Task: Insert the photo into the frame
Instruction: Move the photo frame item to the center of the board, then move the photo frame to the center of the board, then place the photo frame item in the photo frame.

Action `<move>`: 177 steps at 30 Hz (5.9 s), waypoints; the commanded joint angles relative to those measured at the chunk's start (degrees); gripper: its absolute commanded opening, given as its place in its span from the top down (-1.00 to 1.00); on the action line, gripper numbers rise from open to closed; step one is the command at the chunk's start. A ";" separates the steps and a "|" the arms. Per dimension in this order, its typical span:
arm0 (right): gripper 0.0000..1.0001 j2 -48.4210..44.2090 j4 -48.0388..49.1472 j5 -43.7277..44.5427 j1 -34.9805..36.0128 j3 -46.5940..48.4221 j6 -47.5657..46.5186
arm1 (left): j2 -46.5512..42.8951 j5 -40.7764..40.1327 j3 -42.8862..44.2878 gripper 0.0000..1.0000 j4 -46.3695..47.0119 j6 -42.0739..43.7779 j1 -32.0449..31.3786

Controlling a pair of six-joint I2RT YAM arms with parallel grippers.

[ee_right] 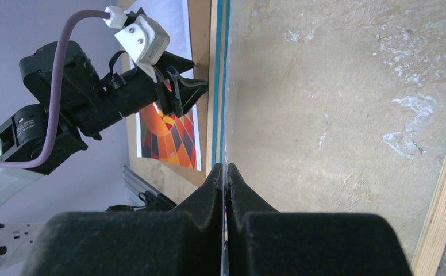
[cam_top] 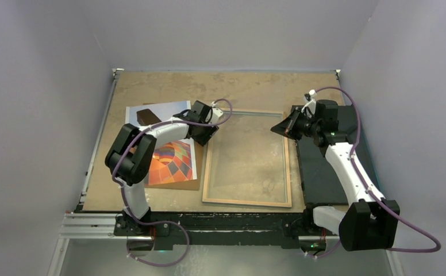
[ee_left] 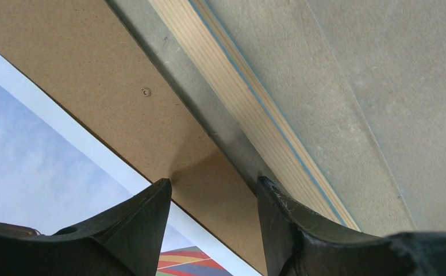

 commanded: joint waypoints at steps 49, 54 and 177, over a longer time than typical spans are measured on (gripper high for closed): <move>1.00 0.93 -4.63 1.49 -1.67 6.23 -1.68 | 4.79 8.44 5.25 0.47 -5.06 -8.98 2.37; 1.00 2.58 -2.58 1.13 -1.67 5.47 -1.55 | 5.17 8.52 5.40 0.60 -4.36 -10.42 6.41; 1.00 14.92 21.45 -1.16 11.96 12.50 16.26 | -10.44 16.70 19.81 -1.00 -19.99 -10.11 34.37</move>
